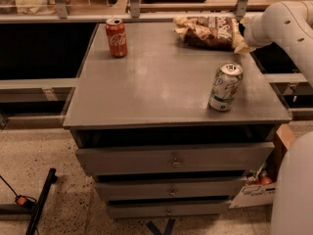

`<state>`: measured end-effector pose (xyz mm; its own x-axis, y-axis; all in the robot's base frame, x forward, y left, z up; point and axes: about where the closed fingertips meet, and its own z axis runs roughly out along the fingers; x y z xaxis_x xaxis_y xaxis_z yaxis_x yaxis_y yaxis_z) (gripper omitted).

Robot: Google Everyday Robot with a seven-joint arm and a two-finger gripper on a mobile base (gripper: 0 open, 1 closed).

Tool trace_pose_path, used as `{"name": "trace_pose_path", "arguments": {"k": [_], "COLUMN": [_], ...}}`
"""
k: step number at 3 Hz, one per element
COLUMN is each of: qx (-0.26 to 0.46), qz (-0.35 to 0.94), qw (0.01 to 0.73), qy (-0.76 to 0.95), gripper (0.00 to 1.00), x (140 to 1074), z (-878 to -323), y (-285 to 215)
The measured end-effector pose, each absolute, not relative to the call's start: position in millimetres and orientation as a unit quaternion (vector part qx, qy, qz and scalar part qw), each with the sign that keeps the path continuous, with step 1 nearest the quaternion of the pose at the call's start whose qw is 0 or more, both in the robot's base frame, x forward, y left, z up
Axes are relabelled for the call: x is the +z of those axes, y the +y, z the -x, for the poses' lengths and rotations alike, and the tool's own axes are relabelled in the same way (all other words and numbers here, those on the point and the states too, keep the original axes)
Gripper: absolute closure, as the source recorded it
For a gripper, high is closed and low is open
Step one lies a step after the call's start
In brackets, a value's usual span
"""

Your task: Move brown chip bag near 7up can

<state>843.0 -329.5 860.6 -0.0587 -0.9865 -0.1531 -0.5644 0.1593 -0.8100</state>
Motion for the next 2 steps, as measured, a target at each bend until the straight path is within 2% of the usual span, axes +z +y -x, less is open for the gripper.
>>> {"name": "trace_pose_path", "arguments": {"k": [2], "qx": [-0.293], "qz": [0.582], "qw": [0.363], "qy": [0.666], "gripper": [0.46], "x": [849.9], "z": [-850.5], "y": [-327.4]}}
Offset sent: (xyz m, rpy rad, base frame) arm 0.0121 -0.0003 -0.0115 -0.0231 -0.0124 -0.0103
